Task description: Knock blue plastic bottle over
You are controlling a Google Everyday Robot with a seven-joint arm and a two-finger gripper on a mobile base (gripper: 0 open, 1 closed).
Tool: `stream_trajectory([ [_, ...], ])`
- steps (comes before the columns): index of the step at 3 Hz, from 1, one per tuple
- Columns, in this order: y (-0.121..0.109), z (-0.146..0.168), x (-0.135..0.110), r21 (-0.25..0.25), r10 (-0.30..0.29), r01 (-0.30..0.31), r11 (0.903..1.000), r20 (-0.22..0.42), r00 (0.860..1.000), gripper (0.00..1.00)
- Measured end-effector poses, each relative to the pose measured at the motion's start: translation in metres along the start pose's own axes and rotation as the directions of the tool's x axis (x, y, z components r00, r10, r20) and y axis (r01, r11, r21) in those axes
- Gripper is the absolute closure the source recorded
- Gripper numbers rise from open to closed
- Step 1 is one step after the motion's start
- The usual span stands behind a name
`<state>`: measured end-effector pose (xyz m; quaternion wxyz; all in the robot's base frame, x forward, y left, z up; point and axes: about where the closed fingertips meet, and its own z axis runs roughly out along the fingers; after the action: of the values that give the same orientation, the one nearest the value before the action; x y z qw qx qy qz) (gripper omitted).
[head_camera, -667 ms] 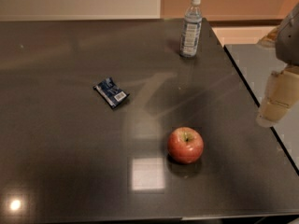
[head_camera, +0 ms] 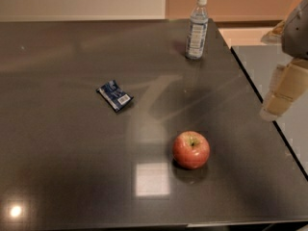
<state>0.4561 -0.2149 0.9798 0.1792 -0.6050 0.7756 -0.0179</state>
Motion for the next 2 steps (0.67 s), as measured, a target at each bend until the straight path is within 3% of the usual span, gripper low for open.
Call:
stream_trajectory([
  [2,-0.058,0.017,-0.018,0.026,0.003,-0.006,0.9996,0.112,0.994,0.00],
])
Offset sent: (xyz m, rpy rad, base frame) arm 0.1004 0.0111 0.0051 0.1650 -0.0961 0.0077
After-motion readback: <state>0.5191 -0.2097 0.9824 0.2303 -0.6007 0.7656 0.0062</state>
